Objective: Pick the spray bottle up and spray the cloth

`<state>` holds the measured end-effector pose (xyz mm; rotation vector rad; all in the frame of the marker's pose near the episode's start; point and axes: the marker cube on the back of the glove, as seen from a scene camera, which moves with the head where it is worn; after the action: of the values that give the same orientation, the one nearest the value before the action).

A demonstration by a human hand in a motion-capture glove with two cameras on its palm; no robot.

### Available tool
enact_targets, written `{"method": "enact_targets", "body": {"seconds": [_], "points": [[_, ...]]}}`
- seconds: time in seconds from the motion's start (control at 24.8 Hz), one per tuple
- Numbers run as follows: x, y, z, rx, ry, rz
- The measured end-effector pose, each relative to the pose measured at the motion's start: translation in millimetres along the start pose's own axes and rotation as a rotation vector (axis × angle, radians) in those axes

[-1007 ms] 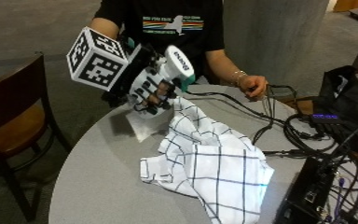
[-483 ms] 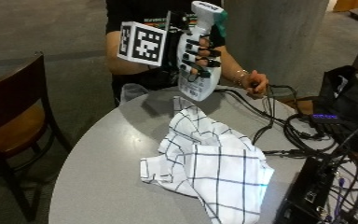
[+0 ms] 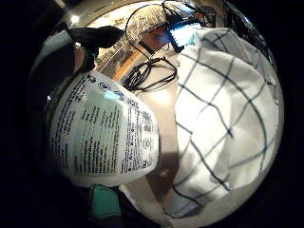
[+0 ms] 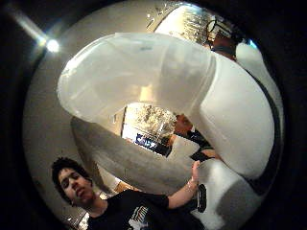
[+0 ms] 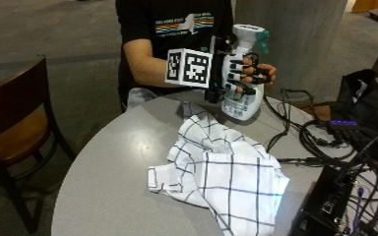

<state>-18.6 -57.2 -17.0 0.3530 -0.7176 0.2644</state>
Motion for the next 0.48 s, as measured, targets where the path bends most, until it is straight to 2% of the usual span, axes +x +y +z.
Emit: {"method": "enact_targets", "body": {"seconds": [0.24, 0.48], "points": [[9.6, 6.6, 30.9, -0.011, -0.014, 0.018], [16.8, 10.9, 34.0, -0.003, -0.018, 0.02]]}}
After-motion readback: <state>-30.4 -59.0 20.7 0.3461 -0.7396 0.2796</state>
